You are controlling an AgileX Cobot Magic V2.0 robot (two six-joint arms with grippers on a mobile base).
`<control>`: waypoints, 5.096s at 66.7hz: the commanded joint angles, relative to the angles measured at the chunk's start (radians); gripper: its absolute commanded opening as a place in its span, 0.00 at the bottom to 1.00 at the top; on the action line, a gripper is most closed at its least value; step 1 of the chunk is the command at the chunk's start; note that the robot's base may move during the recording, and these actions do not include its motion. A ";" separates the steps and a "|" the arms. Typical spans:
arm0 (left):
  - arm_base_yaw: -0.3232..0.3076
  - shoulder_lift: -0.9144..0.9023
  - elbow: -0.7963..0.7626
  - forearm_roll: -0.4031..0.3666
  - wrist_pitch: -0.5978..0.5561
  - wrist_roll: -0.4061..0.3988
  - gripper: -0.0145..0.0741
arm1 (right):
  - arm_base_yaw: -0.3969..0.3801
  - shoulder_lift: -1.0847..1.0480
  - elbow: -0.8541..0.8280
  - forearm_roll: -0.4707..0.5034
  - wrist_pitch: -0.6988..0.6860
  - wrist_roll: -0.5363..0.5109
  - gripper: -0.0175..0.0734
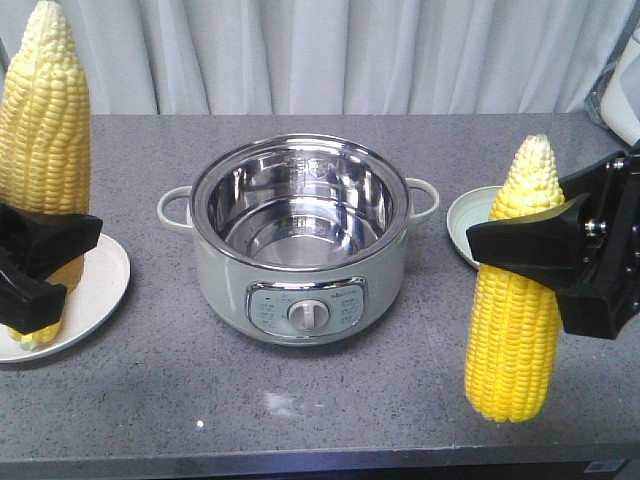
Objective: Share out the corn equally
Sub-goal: 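Hold both cobs raised in the left and right grippers, then turn the base away from the pot toward the other counter, then drive the base toward the empty cream and green plates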
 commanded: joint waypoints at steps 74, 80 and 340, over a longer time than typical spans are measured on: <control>0.000 -0.010 -0.024 0.005 -0.063 -0.004 0.52 | -0.002 -0.011 -0.025 0.041 -0.046 -0.008 0.37; 0.000 -0.010 -0.024 0.005 -0.063 -0.004 0.52 | -0.002 -0.011 -0.025 0.041 -0.046 -0.008 0.37; 0.000 -0.010 -0.024 0.005 -0.064 -0.004 0.52 | -0.002 -0.011 -0.025 0.041 -0.046 -0.008 0.37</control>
